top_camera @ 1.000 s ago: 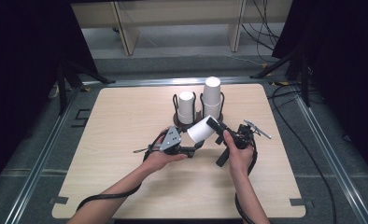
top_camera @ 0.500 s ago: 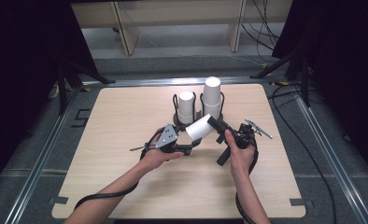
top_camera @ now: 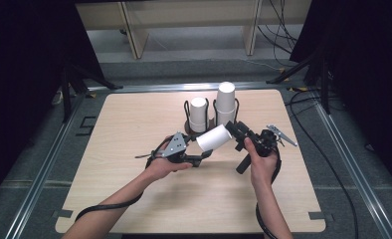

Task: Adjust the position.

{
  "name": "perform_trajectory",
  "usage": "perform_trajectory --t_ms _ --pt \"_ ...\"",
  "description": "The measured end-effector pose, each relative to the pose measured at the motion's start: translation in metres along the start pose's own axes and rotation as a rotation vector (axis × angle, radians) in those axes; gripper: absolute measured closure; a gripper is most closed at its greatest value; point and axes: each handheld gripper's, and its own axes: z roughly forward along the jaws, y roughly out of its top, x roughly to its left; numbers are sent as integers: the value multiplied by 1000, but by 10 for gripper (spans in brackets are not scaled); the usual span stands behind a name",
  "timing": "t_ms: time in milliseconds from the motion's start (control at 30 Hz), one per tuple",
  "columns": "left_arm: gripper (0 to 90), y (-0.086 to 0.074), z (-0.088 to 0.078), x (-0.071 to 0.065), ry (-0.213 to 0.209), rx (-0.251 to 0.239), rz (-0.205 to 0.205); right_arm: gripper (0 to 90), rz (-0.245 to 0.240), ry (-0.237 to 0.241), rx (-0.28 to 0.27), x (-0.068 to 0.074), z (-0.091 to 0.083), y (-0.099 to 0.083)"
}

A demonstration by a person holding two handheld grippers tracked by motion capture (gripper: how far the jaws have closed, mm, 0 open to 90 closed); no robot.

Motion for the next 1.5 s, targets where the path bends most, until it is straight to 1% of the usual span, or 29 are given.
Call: perform_trajectory --t_ms 67,133,233,267,333,367,400,467,533,600,667,733,767,800,833,867,933,967,1000,1033,1067,1100,1133,1200,1267,1367,1433,1467,1500 --pt "309 0 -3 2 -18 10 -4 273 -38 4 1 -1 -3 3" --pt "307 1 -7 5 -34 24 9 273 -84 2 7 -3 -9 8" --pt "304 2 -12 7 -63 49 13 265 -110 -7 13 -7 -18 12" --pt "303 2 -13 8 -73 51 16 263 -135 -23 16 -10 -21 13" --pt "300 3 -17 9 -102 73 14 263 -129 -27 24 -13 -25 14" --pt "297 4 -19 10 -118 87 22 263 -157 -41 34 -16 -28 15" --pt "295 5 -20 10 -124 98 30 263 -163 -34 53 -18 -29 14" --pt "293 8 -24 11 -140 116 43 264 -208 -28 91 -21 -31 14" --pt "290 11 -27 12 -157 129 40 263 -240 -23 138 -23 -34 14" --pt "287 15 -31 14 -167 144 54 262 -281 -15 161 -25 -36 14" --pt "284 17 -33 15 -186 158 50 262 -317 -11 191 -28 -37 13" --pt "284 19 -36 17 -197 177 59 262 -331 11 224 -28 -38 12" --pt "284 20 -37 19 -198 194 73 262 -342 0 243 -28 -39 12" --pt "284 20 -38 20 -202 205 70 263 -374 13 248 -29 -39 11" --pt "284 21 -39 23 -206 222 88 263 -390 10 277 -29 -39 10" --pt "284 21 -39 23 -210 225 87 263 -397 21 297 -28 -39 9" --pt "284 22 -41 25 -218 247 98 262 -447 28 324 -29 -38 7" --pt "283 23 -41 27 -225 260 105 261 -420 38 343 -26 -38 4" --pt "284 24 -41 27 -224 263 114 261 -472 36 366 -27 -38 5" --pt "284 26 -43 30 -230 282 130 261 -485 52 373 -28 -38 4" --pt "284 27 -43 30 -236 279 117 261 -466 68 391 -27 -37 1" --pt "284 29 -43 31 -236 284 119 261 -503 64 415 -28 -37 1" --pt "285 30 -44 32 -243 299 123 261 -513 84 412 -29 -36 0" --pt "286 33 -45 34 -243 321 145 261 -512 94 454 -26 -35 -3" --pt "287 36 -46 34 -254 337 150 262 -562 105 481 -26 -33 -4" --pt "289 38 -47 34 -258 362 166 263 -578 105 517 -25 -32 -6" --pt "291 39 -48 35 -265 384 189 264 -545 102 539 -23 -32 -8" --pt "292 40 -48 35 -267 393 200 264 -586 105 527 -25 -30 -7" --pt "292 40 -48 34 -265 391 196 265 -588 105 536 -25 -31 -7"
